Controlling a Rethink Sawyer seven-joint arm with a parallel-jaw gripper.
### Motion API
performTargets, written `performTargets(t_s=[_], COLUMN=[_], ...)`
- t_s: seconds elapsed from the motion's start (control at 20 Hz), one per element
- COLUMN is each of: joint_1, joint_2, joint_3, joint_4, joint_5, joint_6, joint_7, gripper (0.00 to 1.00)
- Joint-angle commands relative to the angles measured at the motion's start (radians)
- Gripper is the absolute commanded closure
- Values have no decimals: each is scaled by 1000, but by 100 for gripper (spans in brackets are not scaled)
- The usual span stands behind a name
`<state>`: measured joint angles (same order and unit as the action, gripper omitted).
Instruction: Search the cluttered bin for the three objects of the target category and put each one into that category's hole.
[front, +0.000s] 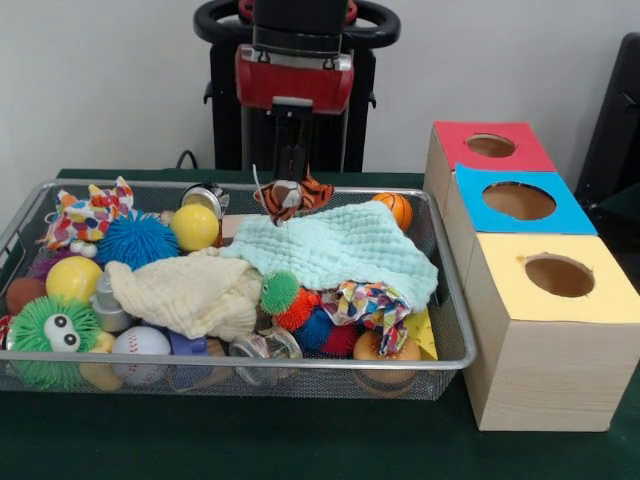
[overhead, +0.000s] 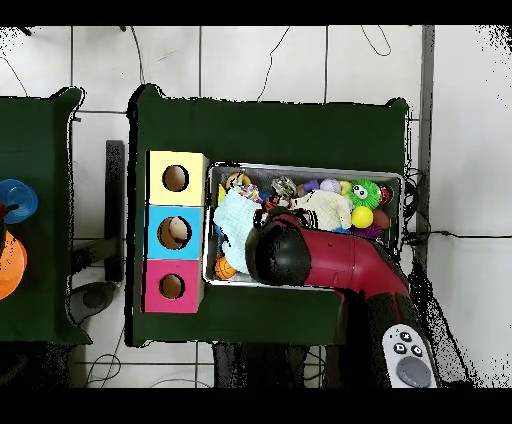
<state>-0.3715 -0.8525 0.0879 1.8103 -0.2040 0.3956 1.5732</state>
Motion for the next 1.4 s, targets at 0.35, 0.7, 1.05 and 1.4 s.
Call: performTargets(t_s=[0.35,0.7,1.05,1.4], joint_1=[77,135,144,150], joint_2=[-88,-149,-175,-206], joint_3=[-23,-71,-90,-101], joint_4=[99,111,124,111], joint_5=[104,134,150,160], joint_6=[164,236,261,325], joint_7=[189,202,179,157], gripper=[100,100,100,100])
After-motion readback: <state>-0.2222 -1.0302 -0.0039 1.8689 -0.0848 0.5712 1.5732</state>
